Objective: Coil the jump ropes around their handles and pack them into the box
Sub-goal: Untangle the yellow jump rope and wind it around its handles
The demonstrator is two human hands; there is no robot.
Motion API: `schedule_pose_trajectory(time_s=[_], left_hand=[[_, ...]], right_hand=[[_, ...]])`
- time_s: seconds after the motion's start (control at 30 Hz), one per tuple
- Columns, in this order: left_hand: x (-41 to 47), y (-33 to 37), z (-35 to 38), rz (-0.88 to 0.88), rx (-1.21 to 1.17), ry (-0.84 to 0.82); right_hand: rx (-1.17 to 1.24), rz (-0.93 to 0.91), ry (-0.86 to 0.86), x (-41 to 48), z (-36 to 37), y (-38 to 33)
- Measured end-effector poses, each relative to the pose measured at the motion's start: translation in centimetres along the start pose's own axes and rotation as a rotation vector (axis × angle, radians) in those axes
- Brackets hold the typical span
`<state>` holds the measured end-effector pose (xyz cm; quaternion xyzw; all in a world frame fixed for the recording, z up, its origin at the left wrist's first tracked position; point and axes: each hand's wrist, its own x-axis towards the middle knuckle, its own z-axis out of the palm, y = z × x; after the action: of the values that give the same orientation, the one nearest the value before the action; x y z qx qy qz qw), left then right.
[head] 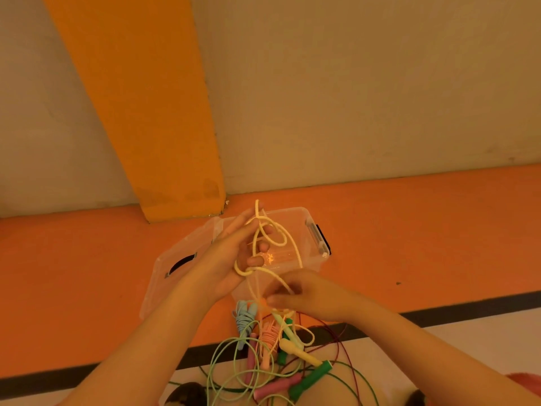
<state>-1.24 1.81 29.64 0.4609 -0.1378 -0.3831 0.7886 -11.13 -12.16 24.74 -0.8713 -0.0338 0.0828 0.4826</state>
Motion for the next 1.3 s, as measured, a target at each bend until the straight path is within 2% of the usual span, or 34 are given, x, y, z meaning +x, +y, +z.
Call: schedule_pose_trajectory(time_s=[0.1,0.17,0.23,0.33,0.4,0.47,0.57,0.63,0.7,0.83,0.93,1.1,1.23,1.3], left_hand=[[0.1,0.0,-0.4,0.022,0.087,0.053],[0.2,-0.5,-1.0,0.03,0.353,0.124],[0.3,-1.2,-1.8,0.002,0.607,0.173],[0.1,-2.2,-2.4,-0.089,0.809,0.149],[-0.1,-2.9,-2.1,-0.127,0.802,0.135],[-0.3,-3.1,-1.3,-0.156,0.67,0.099],[-0.8,-3.1,-0.1,-0.199,0.522,-0.045],[-1.2,-3.2,0.8,-0.189,0.542,-0.116],[-1.1,-3.7,0.9,-0.157,0.586,-0.093],[-0.3,-3.8,0.3,-0.126,0.545,0.004],[0.0,-3.4,0.2,-0.115,0.452,0.039],[0.1,-2.9,0.4,-0.031,0.329,0.112],[0.1,-2.2,0.2,-0.012,0.275,0.107],[0.1,-2.0,0.1,-0.003,0.216,0.109]], right_hand=[[-0.291,0.111,0.014,0.3,-0.1,1.1],[-0.295,0.132,0.107,0.2,-1.1,0.9],[-0.1,0.117,0.199,0.1,-2.2,-0.2],[0.31,0.137,0.234,-0.1,-3.4,-2.3],[0.476,0.129,0.255,-0.2,-3.7,-3.2],[0.662,0.111,0.266,-0.2,-3.8,-3.8],[0.964,0.089,0.227,-0.2,-4.0,-4.5],[1.052,0.078,0.203,-0.2,-4.1,-4.4],[1.087,0.075,0.218,-0.1,-4.2,-4.1],[1.008,0.136,0.379,0.1,-4.3,-3.0],[0.956,0.179,0.406,0.1,-4.0,-2.0],[0.663,0.313,0.494,-0.4,-2.2,-1.8],[0.501,0.256,0.303,-0.6,-0.6,-1.6],[0.32,0.206,0.191,-0.7,-0.4,-1.6]])
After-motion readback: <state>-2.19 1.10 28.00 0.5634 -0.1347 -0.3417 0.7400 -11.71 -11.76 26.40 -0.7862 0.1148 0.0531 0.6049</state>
